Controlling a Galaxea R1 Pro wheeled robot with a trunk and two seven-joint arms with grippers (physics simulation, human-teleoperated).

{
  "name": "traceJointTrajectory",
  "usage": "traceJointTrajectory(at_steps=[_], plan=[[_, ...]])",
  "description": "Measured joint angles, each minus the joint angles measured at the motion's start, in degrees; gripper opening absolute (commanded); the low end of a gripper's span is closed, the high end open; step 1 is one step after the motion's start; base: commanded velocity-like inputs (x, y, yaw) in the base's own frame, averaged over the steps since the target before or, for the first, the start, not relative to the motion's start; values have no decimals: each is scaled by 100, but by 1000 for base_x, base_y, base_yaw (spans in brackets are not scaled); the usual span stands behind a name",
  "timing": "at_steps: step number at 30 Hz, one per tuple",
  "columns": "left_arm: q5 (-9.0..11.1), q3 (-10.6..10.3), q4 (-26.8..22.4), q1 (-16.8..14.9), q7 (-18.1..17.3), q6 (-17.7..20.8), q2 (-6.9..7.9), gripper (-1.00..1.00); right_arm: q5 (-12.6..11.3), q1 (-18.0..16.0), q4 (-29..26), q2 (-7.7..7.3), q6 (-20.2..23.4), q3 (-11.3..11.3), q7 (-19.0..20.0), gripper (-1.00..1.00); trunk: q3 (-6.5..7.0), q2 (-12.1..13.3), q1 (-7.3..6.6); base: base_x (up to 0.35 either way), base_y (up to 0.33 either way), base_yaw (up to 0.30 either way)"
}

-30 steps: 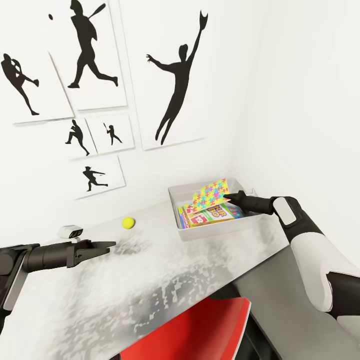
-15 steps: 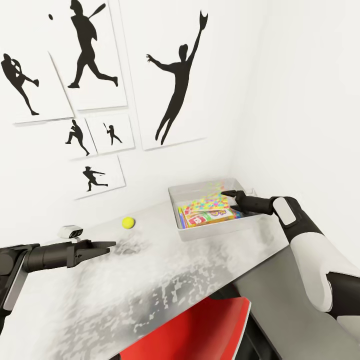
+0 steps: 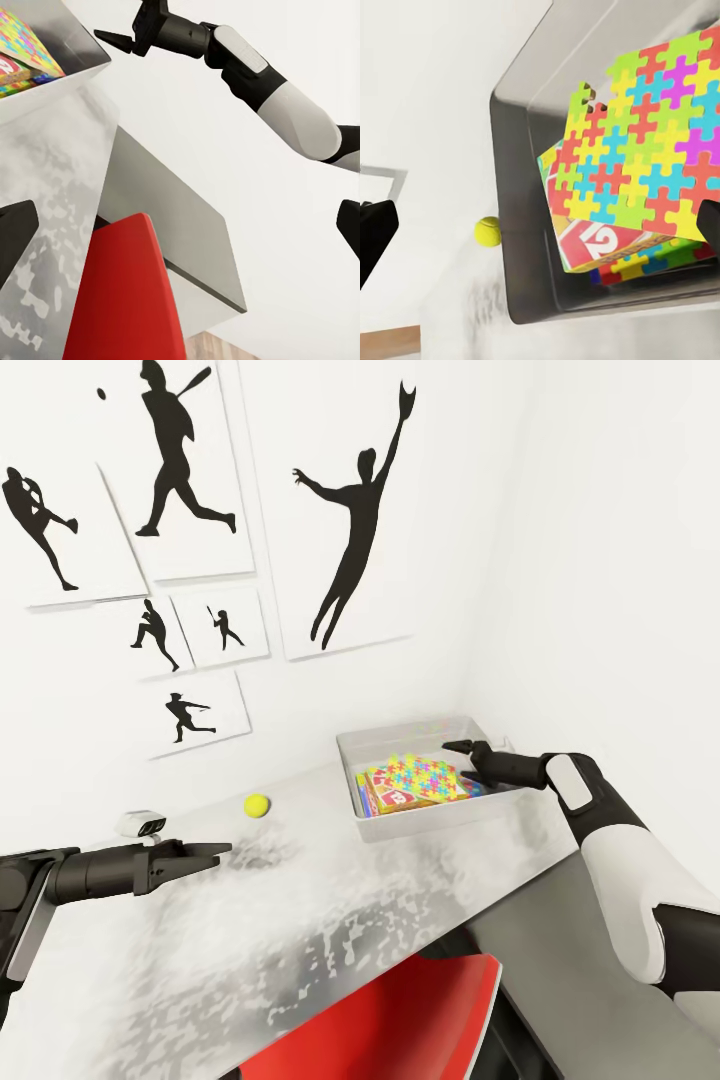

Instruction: Put all the toys in the child's room - the three board games (two on the bed and one on the table), the two jigsaw puzzles on the table, and the tennis ball on the table - inside the toy box on the table in the child's room.

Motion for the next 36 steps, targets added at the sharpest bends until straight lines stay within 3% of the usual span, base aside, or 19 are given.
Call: traceJointTrajectory(at_steps=[12, 31, 36], plan=[[27, 16, -2, 2, 1, -17, 2, 100, -7, -17, -591, 33, 22, 22, 12, 100, 20, 0, 1, -20, 0, 100], [14, 11, -3, 2, 1, -18, 3, 100, 62, -18, -636, 51, 7, 29, 2, 100, 102, 1, 2, -236, 76, 255], [25, 9, -1, 0, 0, -18, 4, 100, 65, -17, -639, 71, 1, 36, 0, 100, 106, 1, 1, -118, 106, 75]])
